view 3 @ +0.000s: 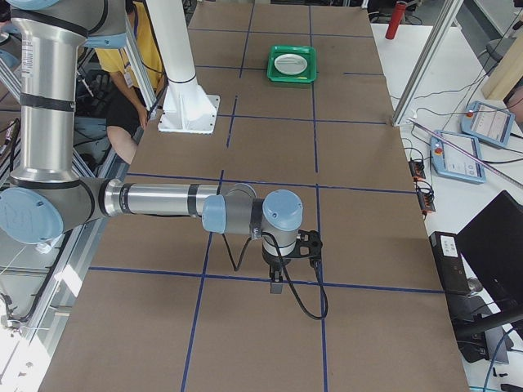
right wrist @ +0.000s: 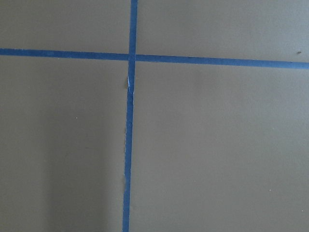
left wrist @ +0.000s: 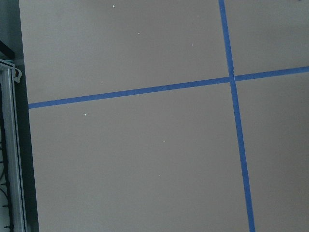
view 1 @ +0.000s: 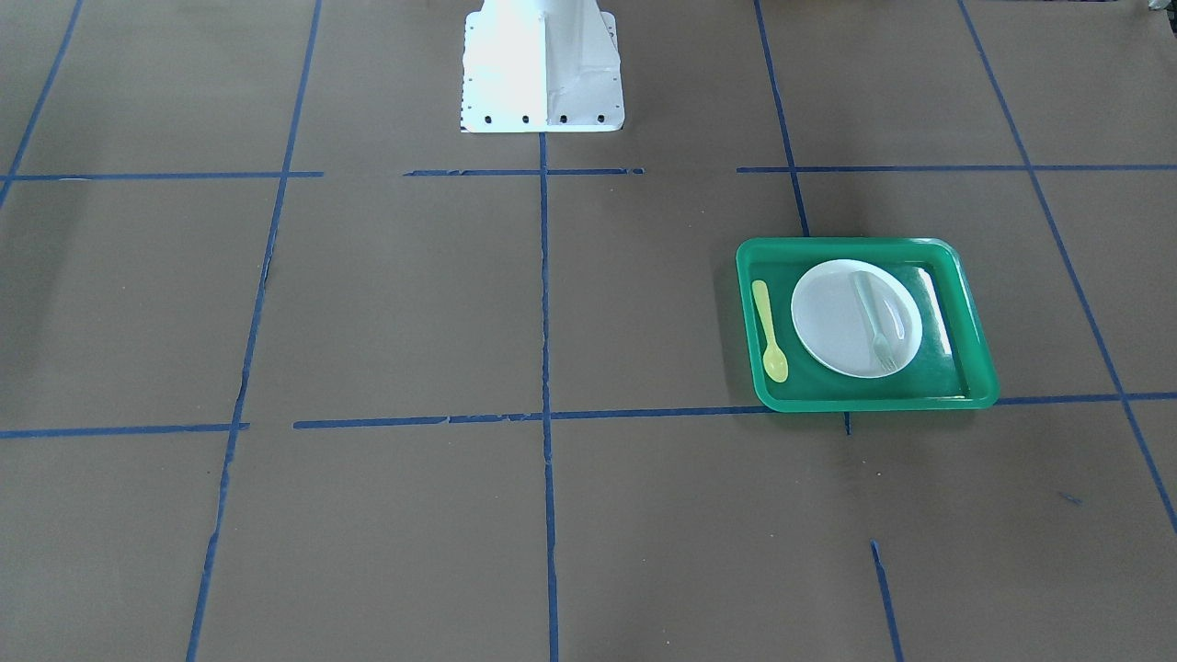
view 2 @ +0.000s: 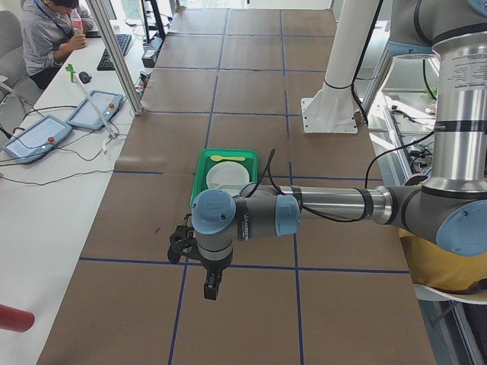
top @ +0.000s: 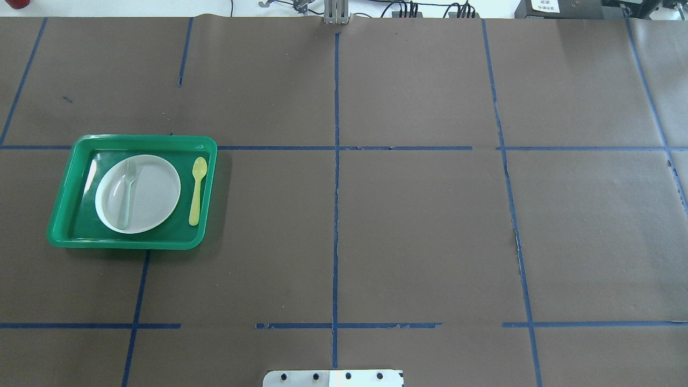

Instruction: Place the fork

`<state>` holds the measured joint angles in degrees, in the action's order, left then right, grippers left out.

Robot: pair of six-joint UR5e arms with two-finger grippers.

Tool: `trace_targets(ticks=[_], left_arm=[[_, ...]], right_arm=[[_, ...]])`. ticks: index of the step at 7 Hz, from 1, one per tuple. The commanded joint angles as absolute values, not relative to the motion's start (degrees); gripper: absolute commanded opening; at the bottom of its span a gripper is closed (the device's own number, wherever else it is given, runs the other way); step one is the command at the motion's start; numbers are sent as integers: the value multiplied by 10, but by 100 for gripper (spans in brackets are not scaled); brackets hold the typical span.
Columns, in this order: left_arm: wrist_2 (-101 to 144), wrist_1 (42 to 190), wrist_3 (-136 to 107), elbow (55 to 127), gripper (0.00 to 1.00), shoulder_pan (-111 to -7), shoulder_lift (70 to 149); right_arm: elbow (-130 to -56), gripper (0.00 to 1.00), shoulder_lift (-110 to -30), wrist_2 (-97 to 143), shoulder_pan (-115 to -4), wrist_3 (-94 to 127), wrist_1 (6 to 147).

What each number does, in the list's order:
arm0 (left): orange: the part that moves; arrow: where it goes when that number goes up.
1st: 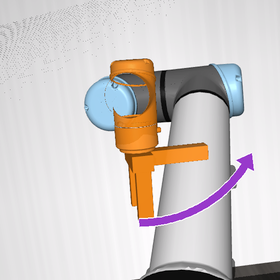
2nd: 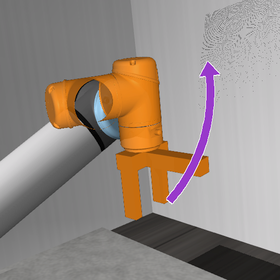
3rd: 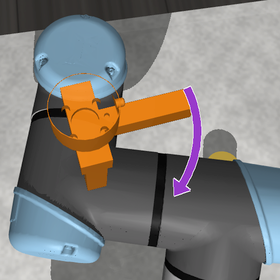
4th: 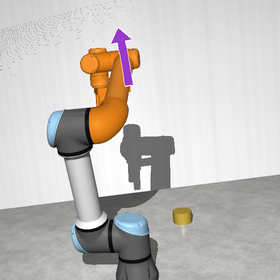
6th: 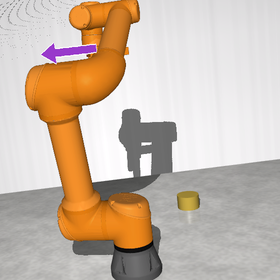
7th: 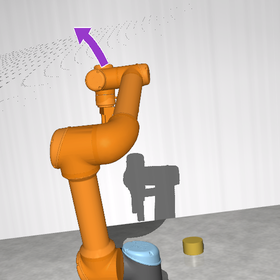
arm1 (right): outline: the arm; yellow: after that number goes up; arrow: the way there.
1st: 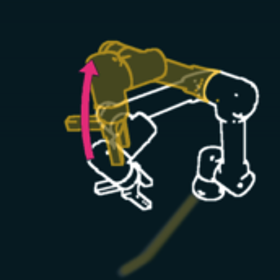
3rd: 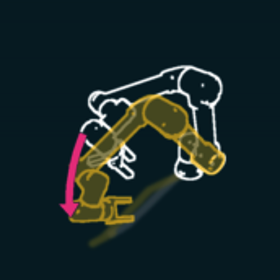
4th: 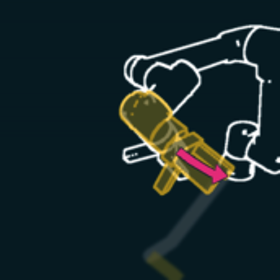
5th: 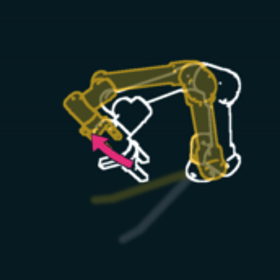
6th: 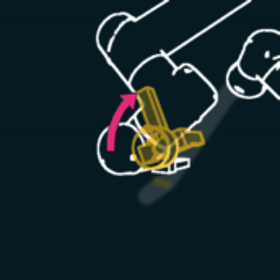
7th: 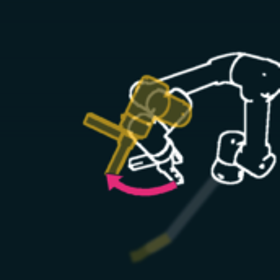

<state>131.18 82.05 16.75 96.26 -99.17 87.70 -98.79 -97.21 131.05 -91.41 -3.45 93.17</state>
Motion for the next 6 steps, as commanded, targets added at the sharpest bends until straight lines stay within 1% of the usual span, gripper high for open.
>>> trace_targets(ticks=[1,2,3,4,6], left_arm=[[1308,806,165,997,100,-953,879],[1316,822,155,1014,100,-926,880],[1322,838,-2,1039,100,-852,886],[1323,873,-79,1044,100,-782,910],[1323,875,-200,1055,100,-695,960]], right_arm=[[-988,100,-972,1310,-914,-34,932],[-988,100,-972,1310,-914,-34,932],[-988,100,-972,1310,-914,-34,932],[-988,100,-972,1310,-914,-35,932],[-988,100,-972,1310,-914,-35,932]])
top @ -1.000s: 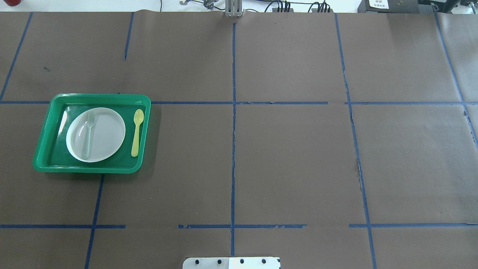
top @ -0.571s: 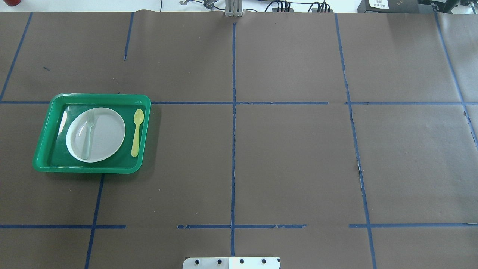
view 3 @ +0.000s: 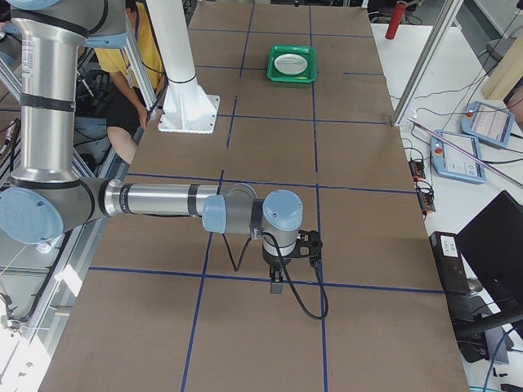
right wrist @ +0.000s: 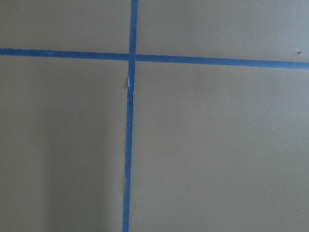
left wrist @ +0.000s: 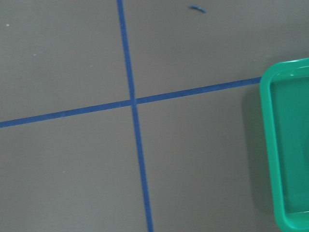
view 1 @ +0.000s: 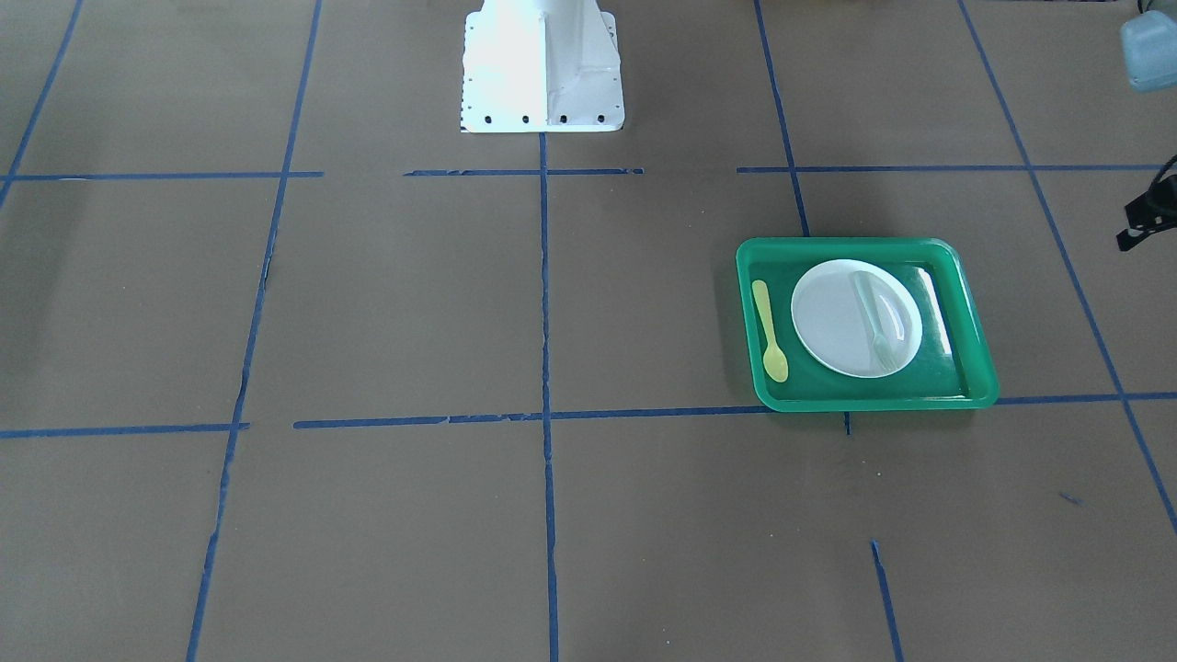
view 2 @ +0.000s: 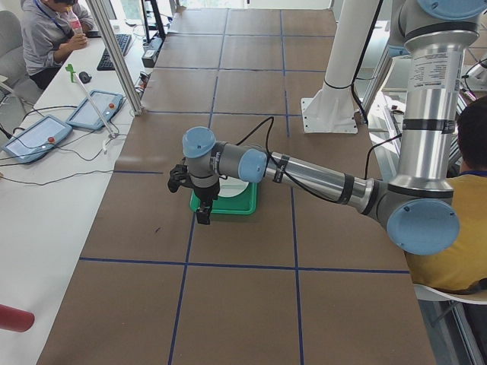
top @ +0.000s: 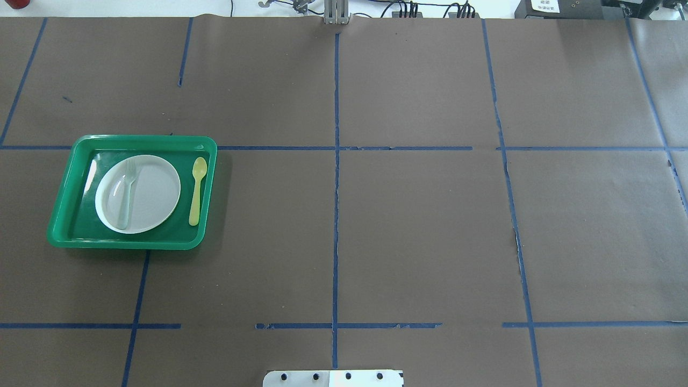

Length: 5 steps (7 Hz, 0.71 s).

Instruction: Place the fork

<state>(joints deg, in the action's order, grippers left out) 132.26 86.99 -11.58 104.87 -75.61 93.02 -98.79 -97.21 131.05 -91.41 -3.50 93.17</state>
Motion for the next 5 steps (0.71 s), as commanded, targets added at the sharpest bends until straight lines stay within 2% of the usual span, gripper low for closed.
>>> trace_targets(ticks=[1,3,5], left_arm=[[1318,877,-273,1045,100,-644,1006],[1294,957,-294,986,96,-568,1019],[1281,1025,-369,936,95,-543,1033]], right_arm=[[-988,100,-972,1310,-914,-34,932],[-988,100,-972,1310,-914,-35,932],[-988,100,-972,1310,-914,-34,932]])
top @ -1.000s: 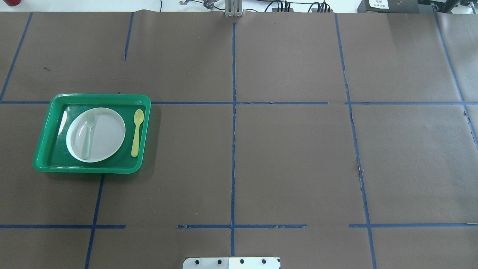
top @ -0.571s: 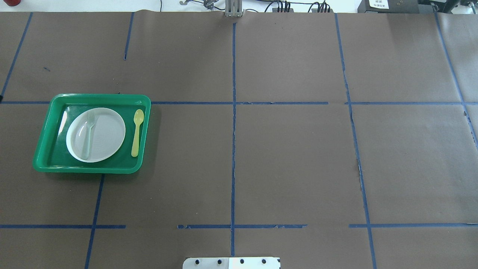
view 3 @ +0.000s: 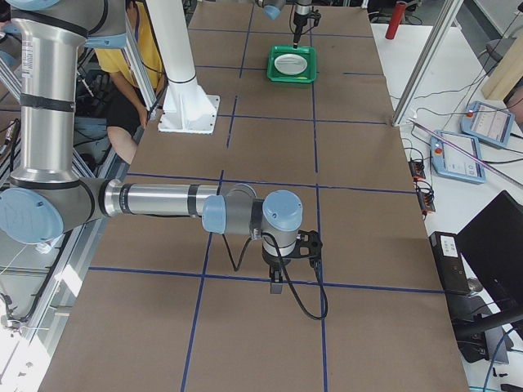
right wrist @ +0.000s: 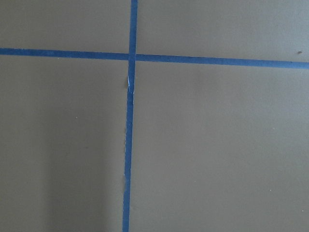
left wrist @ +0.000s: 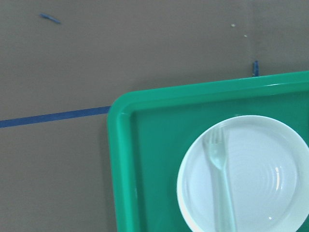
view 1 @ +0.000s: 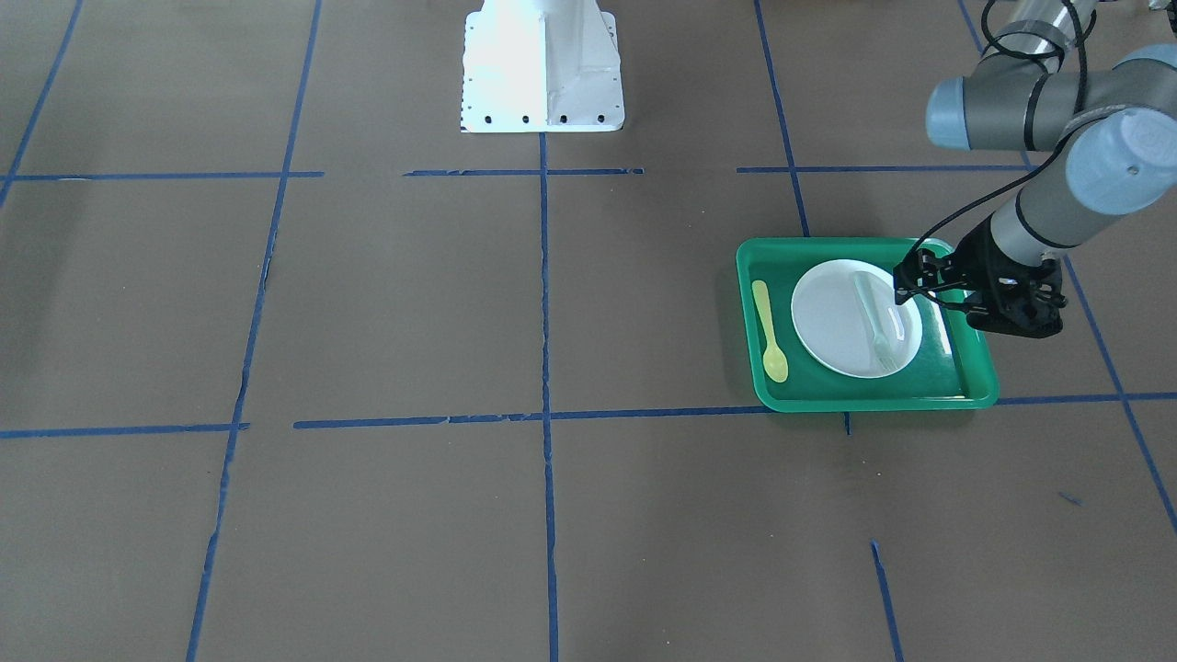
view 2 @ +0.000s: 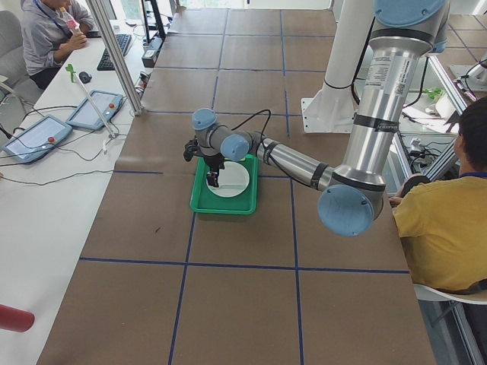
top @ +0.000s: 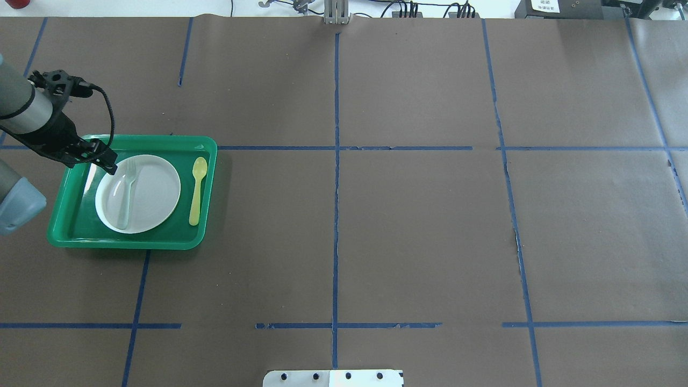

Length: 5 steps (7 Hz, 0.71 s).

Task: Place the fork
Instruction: 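Move the left gripper over the white fork on the plate and lower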

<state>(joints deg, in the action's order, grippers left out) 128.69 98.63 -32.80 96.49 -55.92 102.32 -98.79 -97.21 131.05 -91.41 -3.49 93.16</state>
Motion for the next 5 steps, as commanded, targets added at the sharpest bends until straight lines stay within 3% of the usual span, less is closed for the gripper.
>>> trace_targets(ticks=[1,5], left_arm=[[1280,1027,-380,927,93,-524,1037],[1283,1028,-395,906,84,-510,1041]], right_arm=[[-988,100,-972,1310,-914,-34,932],[-988,100,-972,1310,-914,-34,932]])
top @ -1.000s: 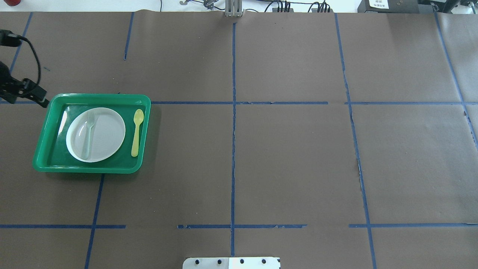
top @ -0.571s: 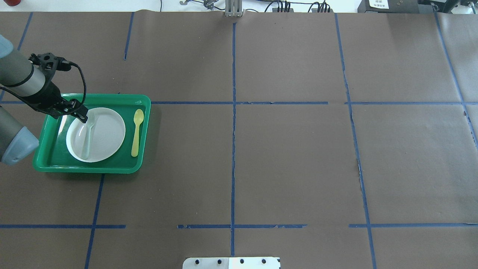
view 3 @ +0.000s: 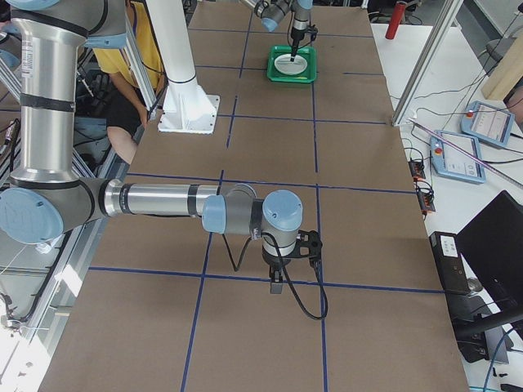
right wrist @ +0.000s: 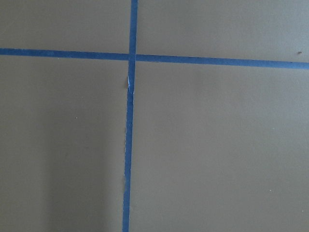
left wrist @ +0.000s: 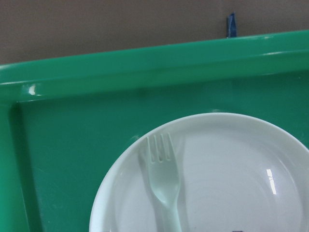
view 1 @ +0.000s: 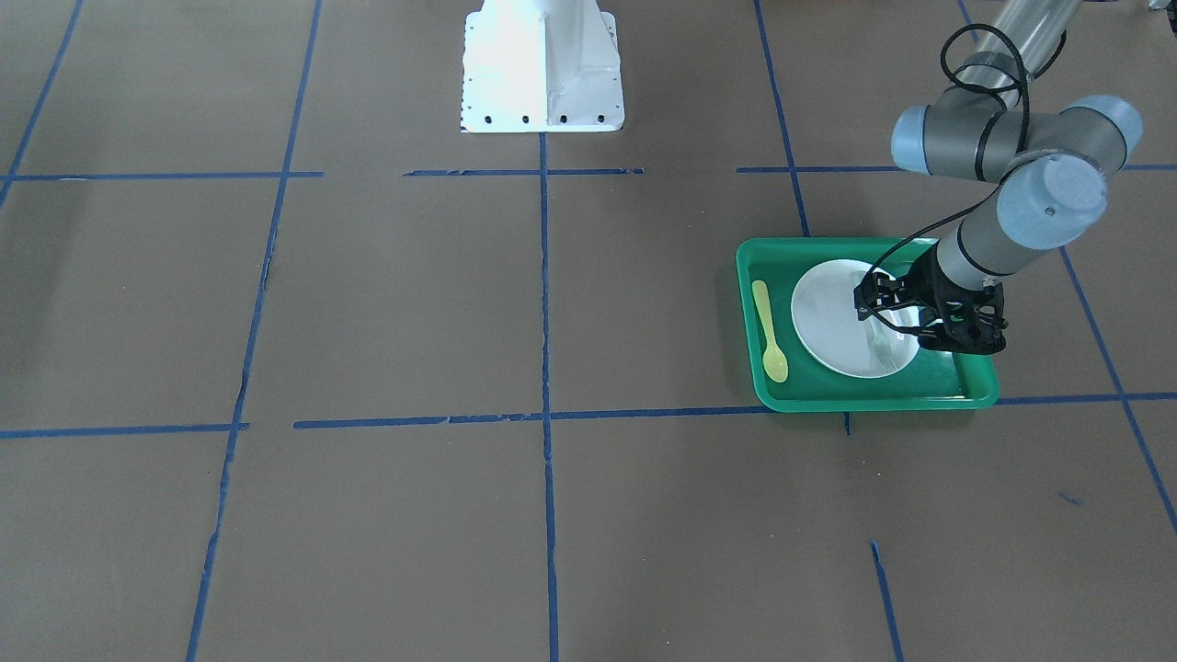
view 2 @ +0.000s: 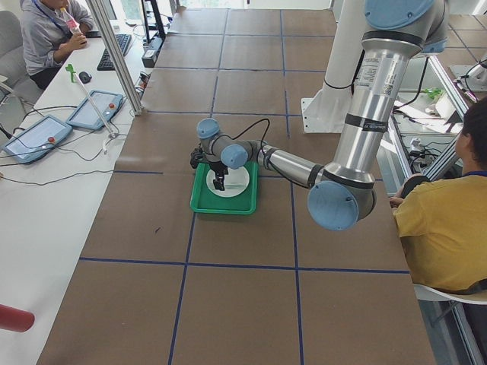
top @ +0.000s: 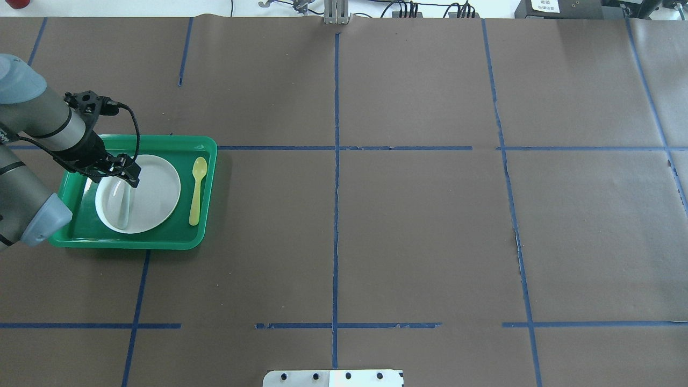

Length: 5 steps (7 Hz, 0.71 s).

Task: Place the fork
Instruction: 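Move the left gripper over the white fork on the plate and lower, then close the left gripper on the white fork's handle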

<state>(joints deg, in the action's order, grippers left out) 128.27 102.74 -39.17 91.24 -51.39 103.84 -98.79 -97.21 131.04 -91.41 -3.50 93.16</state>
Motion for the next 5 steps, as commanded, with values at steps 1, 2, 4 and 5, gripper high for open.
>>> trace_targets(ticks=[1,2,4,5], left_arm=[[1283,1027,-395,899,83,-504,1048],[1283,1028,-394,892,82,-499,1050],[1284,1028,-393,892,60,-497,1051],[1284,1028,-389,891,42,-497,1050]], right_arm=[[-988,100,-972,1310,-914,-34,932],[-988,100,-972,1310,-914,-35,932],[-988,100,-972,1310,-914,-35,932],[-988,100,-972,1310,-914,-35,932]])
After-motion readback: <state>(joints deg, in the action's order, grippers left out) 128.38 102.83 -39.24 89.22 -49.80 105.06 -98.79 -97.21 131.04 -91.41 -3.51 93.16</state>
